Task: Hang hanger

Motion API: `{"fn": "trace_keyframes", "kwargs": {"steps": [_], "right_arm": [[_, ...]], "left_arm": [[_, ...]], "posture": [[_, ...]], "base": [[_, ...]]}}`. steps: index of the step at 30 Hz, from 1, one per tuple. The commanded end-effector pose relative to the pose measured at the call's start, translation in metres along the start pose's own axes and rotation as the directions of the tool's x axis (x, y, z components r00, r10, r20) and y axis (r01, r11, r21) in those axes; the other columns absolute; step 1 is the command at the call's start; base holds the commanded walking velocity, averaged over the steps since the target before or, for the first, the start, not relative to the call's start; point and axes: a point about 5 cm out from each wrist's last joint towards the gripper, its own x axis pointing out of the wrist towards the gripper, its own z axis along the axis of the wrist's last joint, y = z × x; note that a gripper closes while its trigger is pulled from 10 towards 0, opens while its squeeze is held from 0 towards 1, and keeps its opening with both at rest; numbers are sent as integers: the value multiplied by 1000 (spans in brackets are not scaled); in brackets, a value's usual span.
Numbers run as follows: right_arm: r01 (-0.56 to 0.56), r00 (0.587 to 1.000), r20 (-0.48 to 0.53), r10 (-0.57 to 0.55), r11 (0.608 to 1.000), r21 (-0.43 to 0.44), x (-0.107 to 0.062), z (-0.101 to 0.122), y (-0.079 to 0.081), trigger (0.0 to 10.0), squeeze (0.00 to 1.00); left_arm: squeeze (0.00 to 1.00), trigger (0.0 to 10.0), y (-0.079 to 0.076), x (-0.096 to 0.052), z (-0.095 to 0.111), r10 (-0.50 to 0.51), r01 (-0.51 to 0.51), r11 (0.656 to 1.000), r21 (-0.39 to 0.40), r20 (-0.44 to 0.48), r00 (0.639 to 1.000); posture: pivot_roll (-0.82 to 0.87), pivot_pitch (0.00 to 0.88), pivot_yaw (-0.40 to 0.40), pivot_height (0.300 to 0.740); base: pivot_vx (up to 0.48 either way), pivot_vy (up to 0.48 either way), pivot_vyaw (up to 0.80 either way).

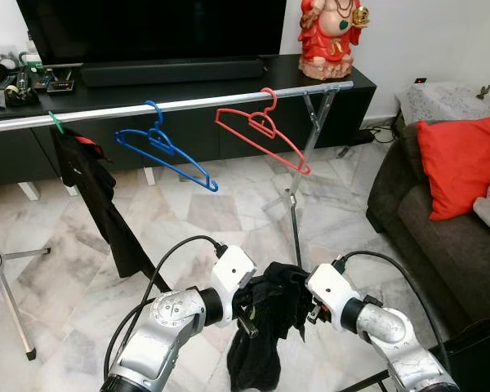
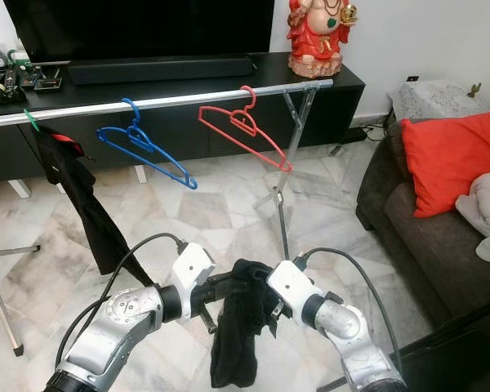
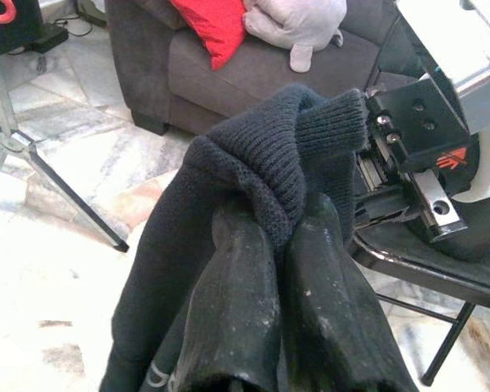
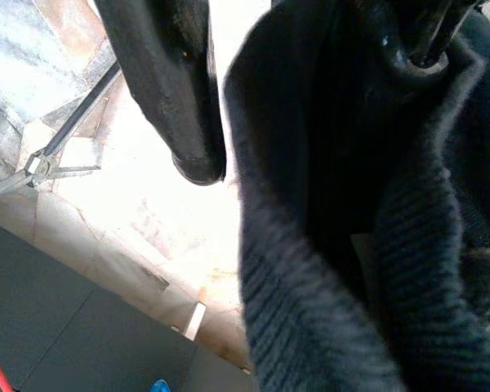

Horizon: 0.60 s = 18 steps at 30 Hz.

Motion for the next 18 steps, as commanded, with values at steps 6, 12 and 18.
{"fn": "trace_keyframes", "kwargs": {"steps": [6, 12, 18], "right_arm": [[18, 1000, -20, -18, 1000, 0, 0, -7, -2, 10000, 0], [17, 996, -83, -18, 1000, -3, 0, -19, 2, 9529, 0], [15, 997, -71, -15, 1000, 9, 1, -20, 4, 2667, 0]], "left_arm": [[0, 0, -4, 1, 7, -19, 19, 1000, 12, 31, 999], [0, 0, -4, 1, 7, -21, 20, 1000, 13, 31, 999], [0, 0, -4, 1, 7, -25, 25, 1000, 13, 27, 999]], "posture": [[-65, 142, -34, 740], [-63, 139, -31, 740], [-64, 140, -30, 740]], "base": [[0, 0, 0], [0, 0, 0], [0, 0, 0]]}}
